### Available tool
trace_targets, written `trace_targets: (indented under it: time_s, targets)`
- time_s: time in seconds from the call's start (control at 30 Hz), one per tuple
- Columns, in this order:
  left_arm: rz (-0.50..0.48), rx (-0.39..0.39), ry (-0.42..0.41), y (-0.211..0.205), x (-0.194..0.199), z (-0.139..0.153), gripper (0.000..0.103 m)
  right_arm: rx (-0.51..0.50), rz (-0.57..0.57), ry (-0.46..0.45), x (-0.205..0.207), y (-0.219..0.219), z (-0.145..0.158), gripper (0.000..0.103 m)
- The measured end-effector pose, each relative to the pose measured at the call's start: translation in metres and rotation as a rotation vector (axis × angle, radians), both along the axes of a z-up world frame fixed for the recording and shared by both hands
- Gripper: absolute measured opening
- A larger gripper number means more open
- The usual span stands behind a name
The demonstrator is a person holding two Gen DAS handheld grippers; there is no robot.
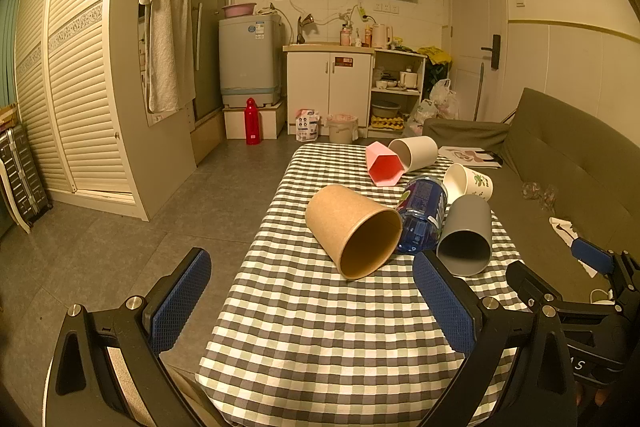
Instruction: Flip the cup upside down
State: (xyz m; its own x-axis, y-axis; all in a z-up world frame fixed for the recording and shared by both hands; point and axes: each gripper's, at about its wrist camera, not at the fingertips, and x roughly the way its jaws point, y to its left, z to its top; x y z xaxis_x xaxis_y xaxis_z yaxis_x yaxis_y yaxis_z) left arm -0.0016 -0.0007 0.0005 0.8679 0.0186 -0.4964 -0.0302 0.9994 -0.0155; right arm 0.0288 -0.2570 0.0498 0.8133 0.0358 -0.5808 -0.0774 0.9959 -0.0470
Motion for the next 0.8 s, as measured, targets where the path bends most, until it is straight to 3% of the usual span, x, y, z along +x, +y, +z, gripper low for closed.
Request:
trace_targets:
  time_s: [0.43,0.8]
  targets:
    - [0.0,0.001,0.004,0.001,0.0,-0.002,0.103,0.002,0.0,0.002,0.0,0.0,0.0,0.103]
    - [0.011,-0.003,0.075,-0.003,0.021,-0.002,0.103,0.001,0.04,0.037,0.022,-0.013,0.015,0.103]
